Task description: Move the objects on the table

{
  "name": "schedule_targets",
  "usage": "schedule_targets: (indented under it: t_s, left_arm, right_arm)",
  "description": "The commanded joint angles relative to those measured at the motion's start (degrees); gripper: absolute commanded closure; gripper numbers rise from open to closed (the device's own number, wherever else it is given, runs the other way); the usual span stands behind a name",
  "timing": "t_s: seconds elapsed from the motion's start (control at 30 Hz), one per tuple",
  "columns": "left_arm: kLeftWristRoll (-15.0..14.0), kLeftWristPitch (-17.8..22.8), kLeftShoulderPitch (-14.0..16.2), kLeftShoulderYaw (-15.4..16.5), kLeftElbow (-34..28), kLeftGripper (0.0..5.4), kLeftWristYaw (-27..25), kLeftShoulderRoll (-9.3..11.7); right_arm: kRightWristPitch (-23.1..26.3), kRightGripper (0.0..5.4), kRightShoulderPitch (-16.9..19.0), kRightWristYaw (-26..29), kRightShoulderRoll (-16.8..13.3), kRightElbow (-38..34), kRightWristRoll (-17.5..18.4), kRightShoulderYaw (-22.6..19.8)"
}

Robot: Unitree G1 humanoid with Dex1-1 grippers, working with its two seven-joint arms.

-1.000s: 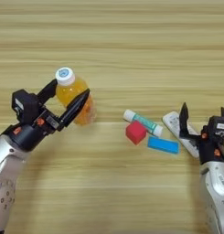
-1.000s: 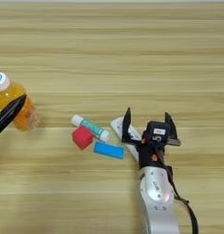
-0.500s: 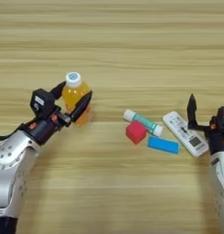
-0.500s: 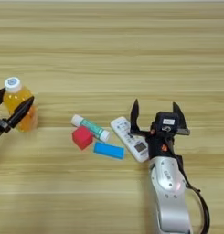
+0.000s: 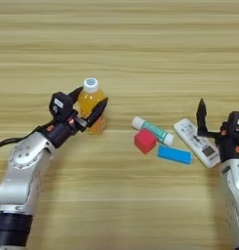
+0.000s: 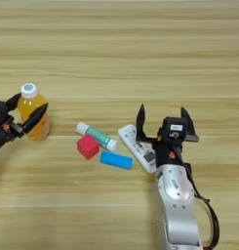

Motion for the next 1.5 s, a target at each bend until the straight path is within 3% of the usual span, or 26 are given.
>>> schedule_targets:
  t_s: [0.03, 0.33, 0.53, 1.33, 1.37, 1.5]
  left_arm:
    - [1.05, -2.42, -2.30, -0.44, 0.77, 1.97, -0.33, -0.52]
    - [2.20, -4.04, -1.48, -1.47, 1.06, 1.97, -1.59, -0.32]
    - [1.16, -2.12, -1.11, -1.37, 1.12, 1.97, -1.39, -0.93]
    - [2.60, -2.66, 1.08, -1.56, 3.74, 1.97, -0.19, -0.78]
    - [2.58, -2.64, 1.12, -1.55, 3.70, 1.60, -0.17, -0.78]
    - [2.57, -2.66, 1.24, -1.55, 3.59, 1.28, -0.11, -0.75]
  right_arm:
    - [0.46, 0.00, -0.95, -0.27, 0.40, 0.18, -0.40, 0.33]
    - [0.63, 0.00, -0.95, -0.28, 0.63, -0.06, -0.71, 0.55]
    - [0.68, 0.00, -0.85, -0.27, 0.76, -0.43, -0.84, 0.64]
    - [1.17, 0.00, -0.38, 0.03, 0.48, -1.56, -0.76, 0.59]
    - [1.21, 0.00, -0.34, 0.04, 0.47, -1.65, -0.76, 0.59]
    - [1.35, 0.00, -0.25, 0.06, 0.45, -1.87, -0.77, 0.61]
